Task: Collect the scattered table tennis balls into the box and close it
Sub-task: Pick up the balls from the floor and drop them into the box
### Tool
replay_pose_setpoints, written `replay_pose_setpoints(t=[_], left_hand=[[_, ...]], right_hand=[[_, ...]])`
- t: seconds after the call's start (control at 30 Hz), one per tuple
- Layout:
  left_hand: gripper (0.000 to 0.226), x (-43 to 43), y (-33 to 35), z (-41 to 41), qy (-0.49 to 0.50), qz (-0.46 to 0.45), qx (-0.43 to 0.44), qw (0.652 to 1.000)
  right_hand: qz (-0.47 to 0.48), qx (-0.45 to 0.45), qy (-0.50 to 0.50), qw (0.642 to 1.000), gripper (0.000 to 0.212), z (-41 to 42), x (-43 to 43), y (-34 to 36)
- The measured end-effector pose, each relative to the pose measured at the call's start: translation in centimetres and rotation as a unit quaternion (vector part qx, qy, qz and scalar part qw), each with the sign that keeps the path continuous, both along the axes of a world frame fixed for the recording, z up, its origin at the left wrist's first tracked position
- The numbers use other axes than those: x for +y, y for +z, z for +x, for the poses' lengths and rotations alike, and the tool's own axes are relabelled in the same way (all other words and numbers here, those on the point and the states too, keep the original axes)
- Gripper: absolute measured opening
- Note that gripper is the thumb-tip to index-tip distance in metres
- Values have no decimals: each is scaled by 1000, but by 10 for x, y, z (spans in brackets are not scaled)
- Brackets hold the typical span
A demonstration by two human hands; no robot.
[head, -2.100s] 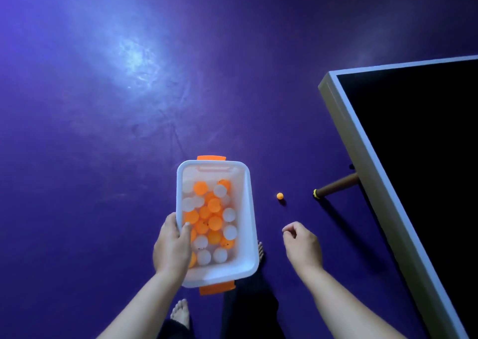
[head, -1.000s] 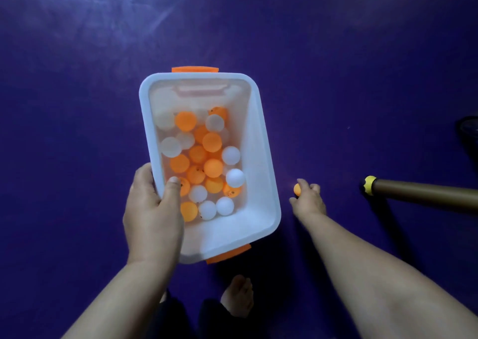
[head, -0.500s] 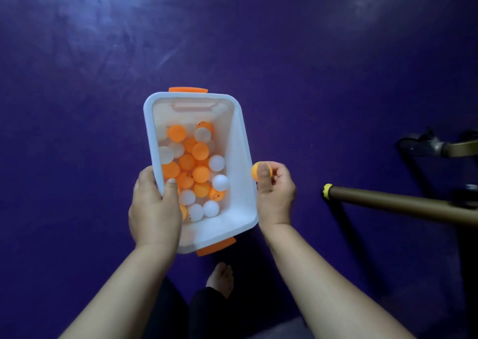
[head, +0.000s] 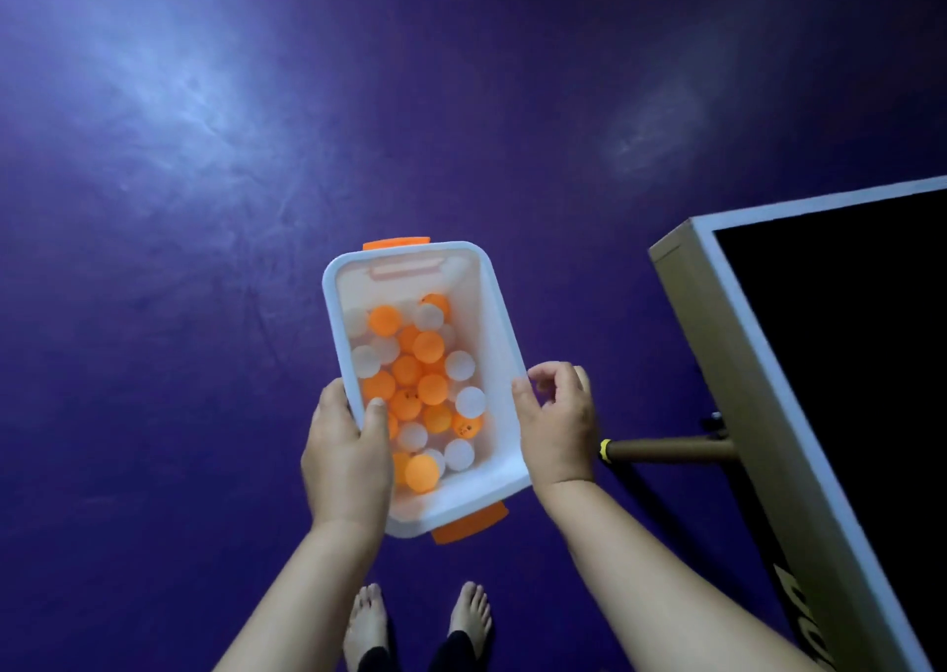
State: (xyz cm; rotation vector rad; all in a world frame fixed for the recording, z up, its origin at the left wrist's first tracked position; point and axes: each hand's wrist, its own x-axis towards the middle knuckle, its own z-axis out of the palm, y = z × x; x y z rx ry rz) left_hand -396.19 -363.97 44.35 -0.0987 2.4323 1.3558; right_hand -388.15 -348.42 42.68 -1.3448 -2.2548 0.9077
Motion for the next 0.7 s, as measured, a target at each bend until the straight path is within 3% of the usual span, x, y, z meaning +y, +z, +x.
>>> replay_pose_setpoints(t=[0.1,0.2,0.4,0.7], left_hand=[[4,-6,56,-6,-24,14,25,999],[3,-13,104,-10,-57,17,53,997],[15,-24,174,-4,-121,19,70,990],[19,-3,237,53,-212,41,67,974]], right_hand=[[-45,-64,25,997,21,-2,-4,55],[-65,-116,60,989,14,5,-11,101],[-46,-108,47,992,15,38,-22,174],[-26,-79,-61,995,20,128,-26,240]])
